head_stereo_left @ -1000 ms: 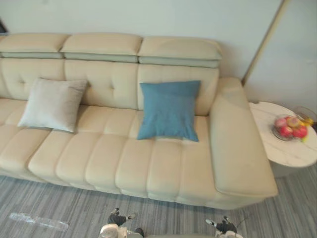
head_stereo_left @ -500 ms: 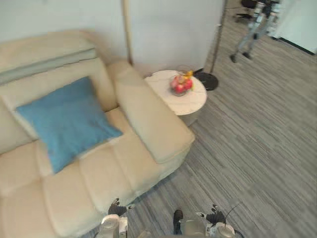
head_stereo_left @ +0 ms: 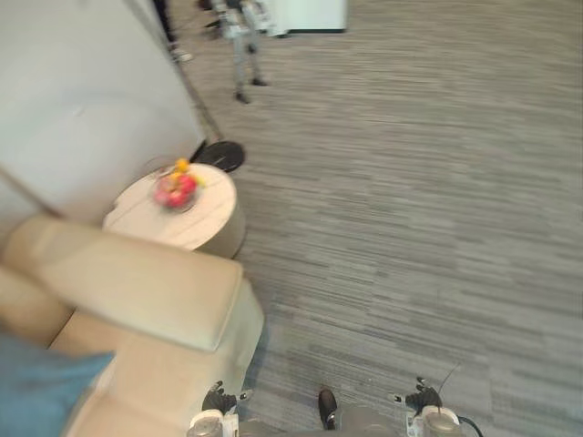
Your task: Pick up cushions and gather them together orderly.
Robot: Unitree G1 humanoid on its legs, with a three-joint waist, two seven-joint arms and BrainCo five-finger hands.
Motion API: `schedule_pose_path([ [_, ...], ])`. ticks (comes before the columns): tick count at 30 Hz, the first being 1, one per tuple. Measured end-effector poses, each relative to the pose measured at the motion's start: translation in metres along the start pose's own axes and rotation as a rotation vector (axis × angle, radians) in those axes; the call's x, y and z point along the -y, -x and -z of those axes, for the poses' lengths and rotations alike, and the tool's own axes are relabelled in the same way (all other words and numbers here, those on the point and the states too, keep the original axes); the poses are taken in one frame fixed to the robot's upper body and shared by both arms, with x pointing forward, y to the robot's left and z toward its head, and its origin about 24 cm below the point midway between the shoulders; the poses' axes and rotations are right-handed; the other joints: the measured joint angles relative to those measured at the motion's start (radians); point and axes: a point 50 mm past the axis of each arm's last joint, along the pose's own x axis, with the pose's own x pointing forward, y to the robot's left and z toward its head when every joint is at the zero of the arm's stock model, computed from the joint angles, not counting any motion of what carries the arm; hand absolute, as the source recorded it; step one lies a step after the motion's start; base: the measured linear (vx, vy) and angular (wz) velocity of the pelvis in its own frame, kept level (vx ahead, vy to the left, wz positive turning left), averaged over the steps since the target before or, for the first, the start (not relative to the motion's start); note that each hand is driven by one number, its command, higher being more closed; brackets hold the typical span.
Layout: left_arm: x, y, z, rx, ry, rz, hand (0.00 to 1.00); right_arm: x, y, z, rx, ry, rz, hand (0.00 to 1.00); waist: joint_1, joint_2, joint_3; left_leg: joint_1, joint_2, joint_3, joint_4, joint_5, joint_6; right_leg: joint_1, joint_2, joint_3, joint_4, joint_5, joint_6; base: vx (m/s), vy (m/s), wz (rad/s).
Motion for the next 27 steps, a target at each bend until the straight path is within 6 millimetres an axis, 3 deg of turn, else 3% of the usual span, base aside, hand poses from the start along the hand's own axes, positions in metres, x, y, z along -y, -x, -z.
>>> schedule_pose_path([
  [3, 0.004, 0.001, 0.000, 0.007, 0.051, -0.004, 0.00, -0.011, 0.003, -0.002, 0.017, -0.035, -0.021, 0.00, 0.015, 0.013, -0.003, -0.025, -0.011, -0.096, -0.149, 0.006, 0.004, 0.012, 0.054, 0.113, 0.008, 0.005, -0.008, 0.08, 0.146, -1.82],
  [5, 0.003, 0.001, 0.001, 0.000, 0.076, -0.007, 0.00, -0.015, 0.004, -0.003, 0.024, -0.064, -0.023, 0.00, 0.018, 0.036, -0.011, 0.000, 0.015, -0.038, -0.183, 0.041, 0.005, 0.008, 0.090, 0.165, 0.054, -0.023, 0.004, 0.12, 0.183, -1.73],
  [7, -0.003, 0.001, -0.002, 0.017, 0.075, -0.016, 0.00, -0.020, 0.006, -0.002, 0.030, -0.091, -0.032, 0.00, 0.026, -0.006, -0.020, 0.036, 0.012, 0.080, -0.212, 0.031, 0.010, -0.067, 0.054, 0.104, 0.231, -0.111, 0.066, 0.19, 0.157, -1.47],
  [8, -0.005, 0.001, -0.004, 0.024, 0.075, -0.020, 0.00, -0.026, 0.008, -0.001, 0.028, -0.119, -0.042, 0.00, 0.026, -0.019, -0.014, 0.058, 0.007, 0.115, -0.215, 0.028, 0.016, -0.083, 0.030, 0.059, 0.281, -0.149, 0.088, 0.25, 0.118, -1.23],
  [9, -0.007, 0.000, -0.005, 0.023, 0.071, -0.022, 0.00, -0.026, 0.009, 0.002, 0.022, -0.137, -0.039, 0.00, 0.021, -0.032, -0.017, 0.077, 0.002, 0.158, -0.220, 0.018, 0.017, -0.121, 0.001, -0.016, 0.336, -0.189, 0.142, 0.21, 0.064, -1.07],
  [10, -0.007, 0.000, -0.006, 0.022, 0.070, -0.022, 0.00, -0.027, 0.009, 0.001, 0.028, -0.157, -0.040, 0.00, 0.021, -0.036, -0.021, 0.088, 0.001, 0.196, -0.228, 0.018, 0.016, -0.161, -0.029, -0.096, 0.393, -0.206, 0.167, 0.21, 0.058, -0.94],
  [13, 0.006, -0.002, -0.012, 0.028, 0.048, 0.017, 0.00, -0.027, 0.010, 0.000, 0.028, -0.230, -0.030, 0.00, 0.016, -0.024, -0.016, 0.151, 0.006, 0.264, -0.286, 0.018, 0.016, -0.190, -0.153, -0.356, 0.382, -0.226, 0.122, 0.25, 0.014, -0.73],
  [17, 0.020, -0.004, -0.017, 0.027, -0.019, 0.070, 0.00, -0.023, 0.005, -0.008, 0.030, -0.316, -0.009, 0.00, 0.000, -0.002, 0.002, 0.219, 0.058, 0.294, -0.347, 0.029, -0.004, -0.248, -0.195, -0.439, 0.315, -0.199, 0.120, 0.26, -0.174, -0.48],
  [18, 0.017, -0.004, -0.015, 0.022, -0.039, 0.070, 0.00, -0.024, 0.006, -0.005, 0.018, -0.324, -0.006, 0.00, -0.006, -0.021, -0.002, 0.240, 0.054, 0.288, -0.350, 0.043, -0.029, -0.248, -0.212, -0.432, 0.275, -0.135, 0.111, 0.25, -0.213, -0.22],
  [19, 0.014, -0.004, -0.014, 0.020, -0.042, 0.065, 0.00, -0.024, 0.007, -0.001, 0.006, -0.332, -0.004, 0.00, -0.007, -0.037, -0.003, 0.252, 0.050, 0.285, -0.344, 0.045, -0.032, -0.249, -0.225, -0.431, 0.268, -0.093, 0.083, 0.43, -0.384, -0.33],
  [21, 0.019, -0.004, -0.016, 0.022, -0.003, 0.066, 0.00, -0.019, 0.006, 0.004, -0.019, -0.361, 0.018, 0.00, -0.004, -0.025, -0.001, 0.223, 0.120, 0.242, -0.182, 0.071, -0.069, -0.207, -0.173, -0.426, 0.271, -0.140, 0.041, 0.41, -0.416, -0.41],
  [22, 0.019, -0.003, -0.016, 0.024, 0.017, 0.063, 0.00, -0.018, 0.006, 0.004, -0.020, -0.373, 0.022, 0.00, -0.005, -0.020, 0.003, 0.188, 0.145, 0.225, -0.083, 0.083, -0.062, -0.191, -0.160, -0.423, 0.260, -0.146, 0.033, 0.28, -0.310, -0.50],
  [23, 0.020, -0.003, -0.020, 0.039, 0.069, 0.051, 0.00, -0.016, 0.006, 0.004, -0.018, -0.382, 0.030, 0.00, -0.005, -0.003, 0.014, 0.087, 0.211, 0.174, 0.184, 0.174, 0.001, -0.136, -0.121, -0.399, 0.229, -0.159, 0.012, 0.33, -0.283, -0.73],
  [24, 0.018, -0.003, -0.023, 0.054, 0.099, 0.040, 0.00, -0.017, 0.006, 0.003, -0.012, -0.377, 0.029, 0.00, 0.008, -0.004, 0.032, 0.028, 0.253, 0.147, 0.360, 0.177, 0.020, -0.077, -0.092, -0.367, 0.207, -0.170, -0.009, 0.40, -0.316, -0.93],
  [25, 0.017, -0.003, -0.024, 0.062, 0.108, 0.035, 0.00, -0.018, 0.007, 0.004, -0.012, -0.372, 0.024, 0.00, 0.014, -0.003, 0.034, 0.004, 0.261, 0.135, 0.430, 0.162, 0.010, -0.043, -0.076, -0.340, 0.195, -0.179, -0.024, 0.40, -0.222, -1.26],
  [27, 0.015, -0.002, -0.024, 0.076, 0.103, 0.031, 0.00, -0.023, 0.008, 0.002, -0.007, -0.349, 0.005, 0.00, 0.023, -0.004, 0.033, -0.078, 0.215, 0.097, 0.497, 0.106, -0.024, 0.054, -0.058, -0.253, 0.149, -0.199, -0.053, 0.38, -0.096, -1.27],
])
